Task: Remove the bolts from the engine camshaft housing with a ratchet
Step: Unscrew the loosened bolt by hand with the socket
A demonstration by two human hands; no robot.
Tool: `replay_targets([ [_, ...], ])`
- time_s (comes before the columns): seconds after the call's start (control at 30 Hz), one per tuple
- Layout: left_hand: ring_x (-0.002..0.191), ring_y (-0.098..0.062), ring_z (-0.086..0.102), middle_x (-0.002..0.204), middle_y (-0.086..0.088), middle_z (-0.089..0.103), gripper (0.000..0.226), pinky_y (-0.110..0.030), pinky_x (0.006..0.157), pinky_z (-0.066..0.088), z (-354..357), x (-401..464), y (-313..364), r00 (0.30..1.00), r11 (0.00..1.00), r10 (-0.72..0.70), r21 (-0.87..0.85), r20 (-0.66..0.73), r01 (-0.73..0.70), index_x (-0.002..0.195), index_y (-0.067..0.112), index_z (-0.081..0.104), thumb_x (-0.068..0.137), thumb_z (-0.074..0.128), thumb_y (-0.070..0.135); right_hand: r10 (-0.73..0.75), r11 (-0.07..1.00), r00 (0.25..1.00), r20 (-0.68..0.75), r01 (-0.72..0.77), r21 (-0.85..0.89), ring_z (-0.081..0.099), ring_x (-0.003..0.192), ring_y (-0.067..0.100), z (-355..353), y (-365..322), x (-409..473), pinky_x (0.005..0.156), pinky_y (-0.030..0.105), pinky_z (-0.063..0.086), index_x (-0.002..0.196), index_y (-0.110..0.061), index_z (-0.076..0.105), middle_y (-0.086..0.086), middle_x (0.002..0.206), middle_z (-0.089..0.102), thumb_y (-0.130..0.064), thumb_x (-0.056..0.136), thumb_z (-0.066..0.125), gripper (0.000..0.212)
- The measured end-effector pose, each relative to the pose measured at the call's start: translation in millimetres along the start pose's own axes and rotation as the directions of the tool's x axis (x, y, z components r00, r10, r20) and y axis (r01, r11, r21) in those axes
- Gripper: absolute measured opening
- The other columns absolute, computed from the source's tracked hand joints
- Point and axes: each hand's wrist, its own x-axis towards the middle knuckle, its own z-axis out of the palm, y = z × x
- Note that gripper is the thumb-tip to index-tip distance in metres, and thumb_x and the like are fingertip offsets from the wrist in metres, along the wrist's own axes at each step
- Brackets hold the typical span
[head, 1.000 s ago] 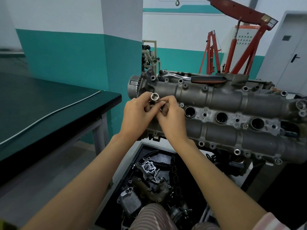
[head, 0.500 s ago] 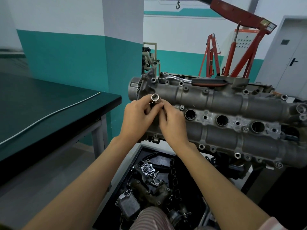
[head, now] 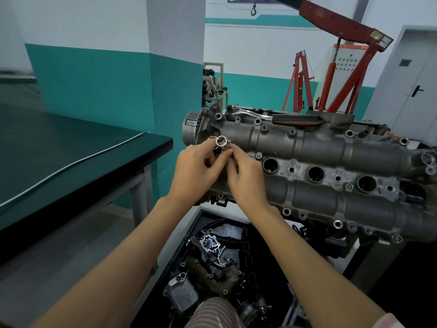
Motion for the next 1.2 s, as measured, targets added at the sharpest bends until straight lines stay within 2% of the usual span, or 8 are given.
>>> replay_targets([
  [0.13,0.045,-0.010,0.033,0.047,-0.006,0.042,0.030,-0.018,0.050,0.028,5.0,0.4,-0.7,0.995,0.995,-0.085,-0.062,-0.055,0.082,0.069,0.004,0.054,0.084,0.069,0.025,0.050,0.998,0.999,-0.017,-0.051,-0.031,0.043,0.058,0.005,2.6,2.6,0.7,0.061,0.021,0.036,0.124,-0.011,0.055,-0.011,0.067,0.050,-0.011,0.092,0.051,0.032],
  [0.3,0.046,-0.018,0.039,0.049,-0.005,0.044,0.032,-0.023,0.050,0.032,6.0,-0.2,0.0,0.996,0.995,-0.076,-0.074,-0.047,0.072,0.071,0.005,0.053,0.084,0.069,0.029,0.103,0.995,0.993,-0.061,-0.101,0.022,0.042,0.050,0.002,3.5,3.5,1.4,0.050,0.020,0.031,0.091,-0.009,0.054,-0.013,0.054,0.037,-0.011,0.089,0.057,0.004],
  [0.53,0.044,-0.014,0.041,0.046,0.002,0.044,0.017,-0.014,0.051,0.030,1.4,-0.1,-0.7,1.000,1.000,0.002,-0.015,-0.016,-0.002,0.103,0.017,0.067,0.087,0.062,0.022,0.016,1.000,1.000,-0.023,-0.016,0.006,0.055,0.063,0.006,-0.5,-0.5,-0.7,0.061,0.025,0.045,0.112,-0.012,0.061,-0.007,0.073,0.060,-0.010,0.093,0.048,0.023],
  [0.7,0.044,-0.017,0.038,0.047,-0.006,0.044,0.021,-0.018,0.050,0.031,3.7,0.7,-2.3,0.999,0.998,-0.037,-0.055,-0.040,0.035,0.077,0.006,0.061,0.085,0.067,0.024,0.058,0.998,0.998,-0.036,-0.059,-0.024,0.040,0.057,0.002,2.5,1.4,0.4,0.060,0.023,0.037,0.120,-0.012,0.057,-0.020,0.062,0.041,-0.013,0.091,0.053,0.029],
  [0.9,0.044,-0.010,0.035,0.047,0.002,0.041,0.029,-0.017,0.051,0.029,4.1,-0.3,0.4,0.998,0.996,-0.058,-0.068,-0.031,0.056,0.069,0.010,0.052,0.083,0.070,0.028,0.104,0.994,0.992,-0.066,-0.102,0.030,0.039,0.048,0.005,3.9,3.0,-0.4,0.049,0.022,0.034,0.086,-0.010,0.053,-0.011,0.054,0.040,-0.012,0.090,0.057,0.006],
  [1.03,0.043,-0.010,0.037,0.046,0.005,0.040,0.016,-0.018,0.054,0.030,1.4,-0.7,0.6,0.999,0.998,-0.037,-0.050,-0.005,0.037,0.084,0.011,0.062,0.086,0.067,0.026,0.060,0.998,0.995,-0.073,-0.060,0.009,0.045,0.052,0.001,3.3,3.5,-2.6,0.052,0.016,0.034,0.099,-0.008,0.060,-0.017,0.059,0.044,-0.008,0.091,0.052,0.011],
  [1.1,0.043,-0.012,0.039,0.045,0.005,0.041,0.014,-0.016,0.055,0.030,0.1,-0.4,0.7,1.000,1.000,-0.011,-0.017,0.013,0.011,0.093,0.010,0.066,0.087,0.065,0.023,0.018,1.000,0.998,-0.067,-0.019,-0.012,0.053,0.060,0.003,2.6,1.5,-2.9,0.059,0.021,0.043,0.111,-0.010,0.061,-0.010,0.071,0.059,-0.008,0.093,0.050,0.022],
  [1.2,0.046,-0.018,0.042,0.045,0.002,0.045,0.017,-0.012,0.053,0.028,-2.4,0.9,-0.7,0.999,0.999,0.014,0.039,0.034,-0.016,0.081,0.005,0.063,0.088,0.063,0.021,-0.010,0.999,0.999,-0.039,0.009,-0.043,0.062,0.073,0.018,1.8,-1.7,-3.3,0.066,0.032,0.050,0.121,-0.011,0.058,0.004,0.086,0.068,-0.010,0.095,0.046,0.029],
])
